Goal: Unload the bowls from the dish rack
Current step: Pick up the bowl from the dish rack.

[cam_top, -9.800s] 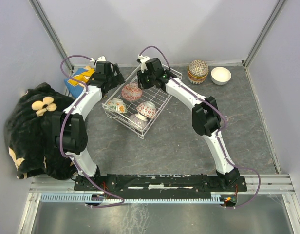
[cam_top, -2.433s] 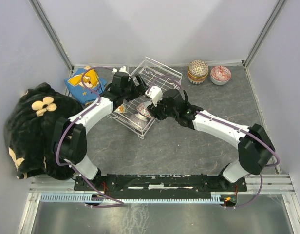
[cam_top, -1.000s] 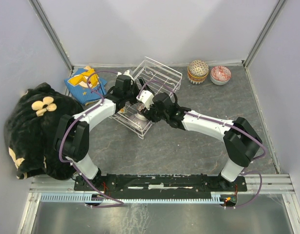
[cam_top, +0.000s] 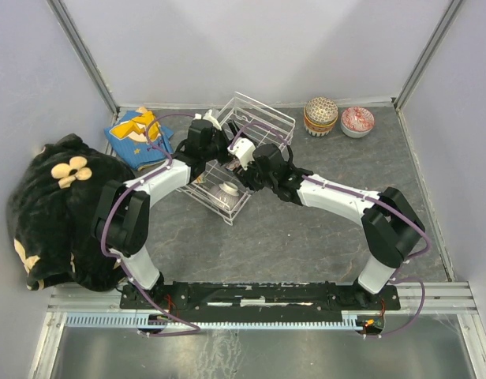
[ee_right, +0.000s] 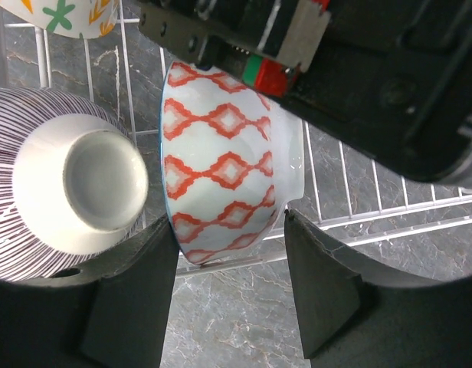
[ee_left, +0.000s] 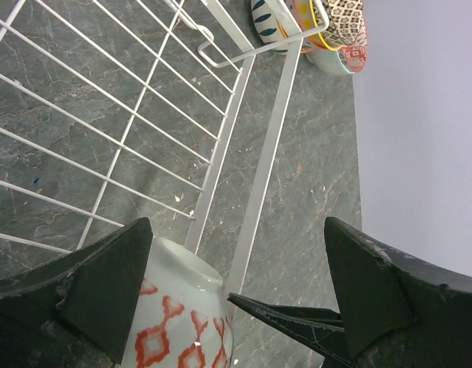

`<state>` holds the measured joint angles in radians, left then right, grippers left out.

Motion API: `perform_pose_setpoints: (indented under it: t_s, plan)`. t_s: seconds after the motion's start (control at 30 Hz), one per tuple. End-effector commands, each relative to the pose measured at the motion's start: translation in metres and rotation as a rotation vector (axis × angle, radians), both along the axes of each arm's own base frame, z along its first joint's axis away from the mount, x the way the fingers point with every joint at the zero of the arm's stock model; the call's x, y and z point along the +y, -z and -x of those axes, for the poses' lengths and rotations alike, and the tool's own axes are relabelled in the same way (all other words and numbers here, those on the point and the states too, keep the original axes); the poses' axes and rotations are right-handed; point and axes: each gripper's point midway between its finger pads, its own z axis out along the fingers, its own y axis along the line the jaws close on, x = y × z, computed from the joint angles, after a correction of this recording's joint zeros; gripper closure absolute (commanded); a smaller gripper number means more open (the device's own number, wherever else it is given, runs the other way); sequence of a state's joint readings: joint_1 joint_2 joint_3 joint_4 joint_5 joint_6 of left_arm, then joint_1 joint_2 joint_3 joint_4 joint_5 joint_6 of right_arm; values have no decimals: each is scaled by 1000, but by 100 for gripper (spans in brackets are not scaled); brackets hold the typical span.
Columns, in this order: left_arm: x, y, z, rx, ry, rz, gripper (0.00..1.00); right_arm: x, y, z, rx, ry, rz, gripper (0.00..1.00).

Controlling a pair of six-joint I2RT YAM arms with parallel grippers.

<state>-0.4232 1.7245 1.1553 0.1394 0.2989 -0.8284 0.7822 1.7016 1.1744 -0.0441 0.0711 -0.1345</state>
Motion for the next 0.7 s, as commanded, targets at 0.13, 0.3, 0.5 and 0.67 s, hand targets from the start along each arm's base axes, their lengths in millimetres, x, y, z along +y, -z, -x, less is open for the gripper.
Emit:
perform_pose_setpoints:
  t_s: [0.13, 0.3, 0.5, 0.67]
  plan:
    - [-11, -7, 1, 11, 22, 68, 1, 9, -28, -19, -56, 32, -79, 36]
    - [-14, -6, -1, 13, 24, 77, 1, 6, -30, -23, -58, 55, -80, 37]
    - [-15, -7, -3, 12, 28, 84, 1, 6, -30, -26, -56, 64, -78, 38]
    - [-17, -6, -3, 16, 31, 86, 1, 2, -32, -28, -68, 83, -78, 37]
